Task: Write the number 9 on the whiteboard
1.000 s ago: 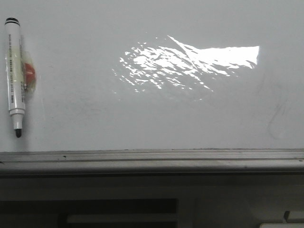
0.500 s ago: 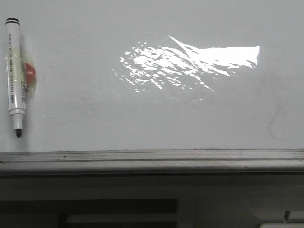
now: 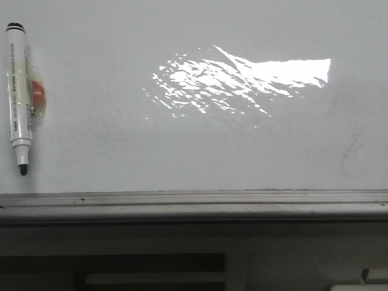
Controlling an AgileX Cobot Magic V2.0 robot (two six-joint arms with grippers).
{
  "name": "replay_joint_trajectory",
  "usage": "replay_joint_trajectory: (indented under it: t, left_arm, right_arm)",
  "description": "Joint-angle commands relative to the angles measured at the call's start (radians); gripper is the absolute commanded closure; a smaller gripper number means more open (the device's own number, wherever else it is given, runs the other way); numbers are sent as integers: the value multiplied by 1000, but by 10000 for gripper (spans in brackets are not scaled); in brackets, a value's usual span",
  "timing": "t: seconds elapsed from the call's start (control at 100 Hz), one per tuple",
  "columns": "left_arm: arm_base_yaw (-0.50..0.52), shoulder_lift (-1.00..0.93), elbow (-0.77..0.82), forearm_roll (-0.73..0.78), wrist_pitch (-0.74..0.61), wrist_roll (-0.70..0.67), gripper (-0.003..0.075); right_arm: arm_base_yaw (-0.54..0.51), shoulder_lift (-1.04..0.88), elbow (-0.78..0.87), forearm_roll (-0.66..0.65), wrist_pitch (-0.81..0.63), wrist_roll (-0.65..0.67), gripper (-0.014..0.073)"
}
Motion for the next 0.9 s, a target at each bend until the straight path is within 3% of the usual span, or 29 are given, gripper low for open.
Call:
replay_joint_trajectory:
  t: [0.0, 0.17, 0.24, 0.46, 0.71, 0.89]
  left_arm:
    - [-5, 66, -72, 22, -52, -1, 741]
    - [-5, 120, -85, 77, -112, 2, 734]
    - [-5, 136, -85, 94, -112, 2, 685]
    - [-5, 193, -85, 93, -191, 2, 286]
    - [-20, 248, -72, 63, -337, 2, 282]
    - [-189, 270, -72, 63, -352, 2, 282]
  right_arm:
    - [0, 66, -59, 3, -40, -9, 655]
    - [0, 87, -59, 3, -51, -9, 655]
    - [2, 87, -59, 3, -69, -9, 655]
    - [32, 87, -52, 3, -132, -9, 655]
    - [43, 87, -49, 3, -154, -9, 655]
    - [43, 87, -41, 3, -154, -9, 655]
